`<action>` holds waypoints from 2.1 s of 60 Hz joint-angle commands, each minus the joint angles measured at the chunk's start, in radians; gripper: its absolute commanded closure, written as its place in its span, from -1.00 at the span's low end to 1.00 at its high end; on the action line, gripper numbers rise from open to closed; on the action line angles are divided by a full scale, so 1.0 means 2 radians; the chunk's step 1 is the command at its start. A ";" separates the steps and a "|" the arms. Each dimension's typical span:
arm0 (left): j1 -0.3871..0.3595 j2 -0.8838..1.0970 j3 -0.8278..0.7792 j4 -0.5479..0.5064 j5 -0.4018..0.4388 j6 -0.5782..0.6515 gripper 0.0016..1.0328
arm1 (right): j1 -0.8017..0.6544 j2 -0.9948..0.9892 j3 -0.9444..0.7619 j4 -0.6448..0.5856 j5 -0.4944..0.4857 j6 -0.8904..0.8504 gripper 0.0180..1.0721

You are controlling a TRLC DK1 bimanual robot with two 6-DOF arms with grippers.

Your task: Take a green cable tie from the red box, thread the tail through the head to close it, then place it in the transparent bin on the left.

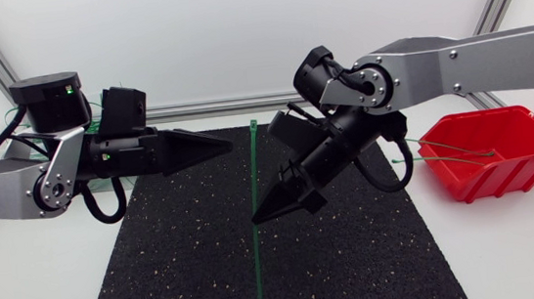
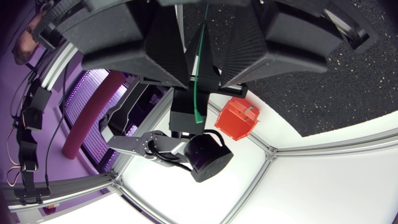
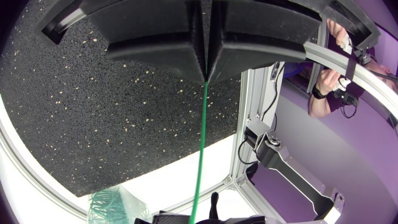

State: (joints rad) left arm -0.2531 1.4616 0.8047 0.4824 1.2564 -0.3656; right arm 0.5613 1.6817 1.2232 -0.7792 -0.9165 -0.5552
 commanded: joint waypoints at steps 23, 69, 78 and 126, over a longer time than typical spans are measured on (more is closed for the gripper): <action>-0.021 0.020 0.003 0.000 0.002 0.015 0.27 | 0.024 0.030 0.014 -0.007 0.004 -0.017 0.88; -0.025 0.024 -0.009 0.000 0.000 0.024 0.50 | 0.025 0.038 0.018 -0.002 0.005 -0.017 0.88; -0.020 0.024 -0.010 0.000 0.000 0.025 0.53 | 0.022 0.036 0.014 0.000 0.005 -0.018 0.88; -0.015 0.022 -0.013 0.000 0.000 0.027 0.72 | 0.017 0.026 -0.005 0.013 0.010 -0.022 0.88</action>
State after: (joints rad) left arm -0.2890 1.4933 0.8028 0.4824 1.2518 -0.3313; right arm 0.6014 1.7470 1.2396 -0.7555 -0.9028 -0.5777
